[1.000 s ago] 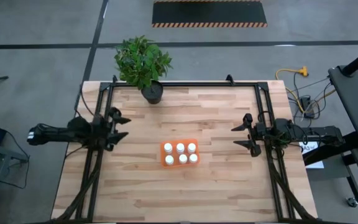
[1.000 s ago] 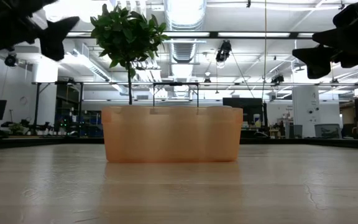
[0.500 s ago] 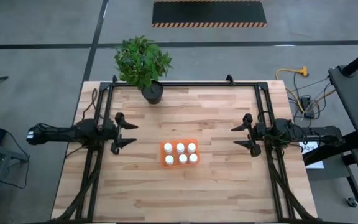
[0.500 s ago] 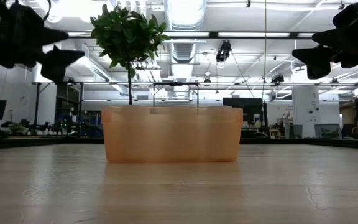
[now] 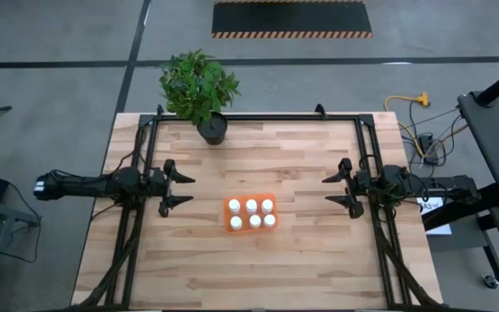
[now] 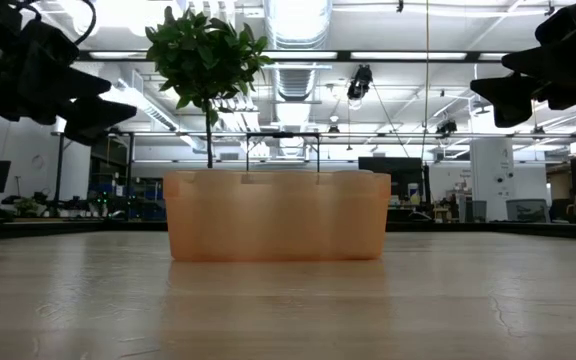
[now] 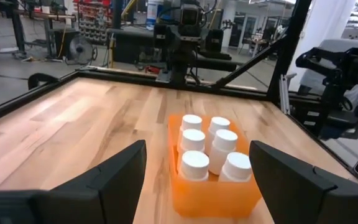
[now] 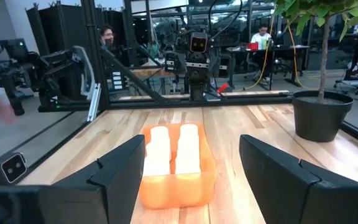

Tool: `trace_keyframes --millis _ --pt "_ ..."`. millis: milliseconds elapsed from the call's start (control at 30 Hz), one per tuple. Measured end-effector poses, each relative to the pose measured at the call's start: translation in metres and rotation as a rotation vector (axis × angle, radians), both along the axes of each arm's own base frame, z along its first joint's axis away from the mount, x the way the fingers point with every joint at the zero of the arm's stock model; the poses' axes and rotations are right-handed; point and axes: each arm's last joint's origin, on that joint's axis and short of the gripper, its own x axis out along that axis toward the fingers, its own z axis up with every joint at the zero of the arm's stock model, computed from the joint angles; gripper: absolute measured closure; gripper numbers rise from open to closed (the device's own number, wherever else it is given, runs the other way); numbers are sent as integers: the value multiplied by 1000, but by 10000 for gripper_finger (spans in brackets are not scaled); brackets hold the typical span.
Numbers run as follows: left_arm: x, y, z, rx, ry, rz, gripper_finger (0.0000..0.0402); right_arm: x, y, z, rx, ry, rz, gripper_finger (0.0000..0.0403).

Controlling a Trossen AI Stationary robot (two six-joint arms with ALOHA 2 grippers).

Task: Pick and place pill bottles into a basket
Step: Return to Home Position

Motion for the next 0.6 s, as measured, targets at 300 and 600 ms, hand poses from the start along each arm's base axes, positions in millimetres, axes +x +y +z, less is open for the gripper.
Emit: trace_keyframes --millis 300,600 --pt "2 0 -2 -1 19 2 134 0 0 0 0 1 0 154" --pt "3 0 -3 -1 36 2 134 0 0 0 0 1 0 154"
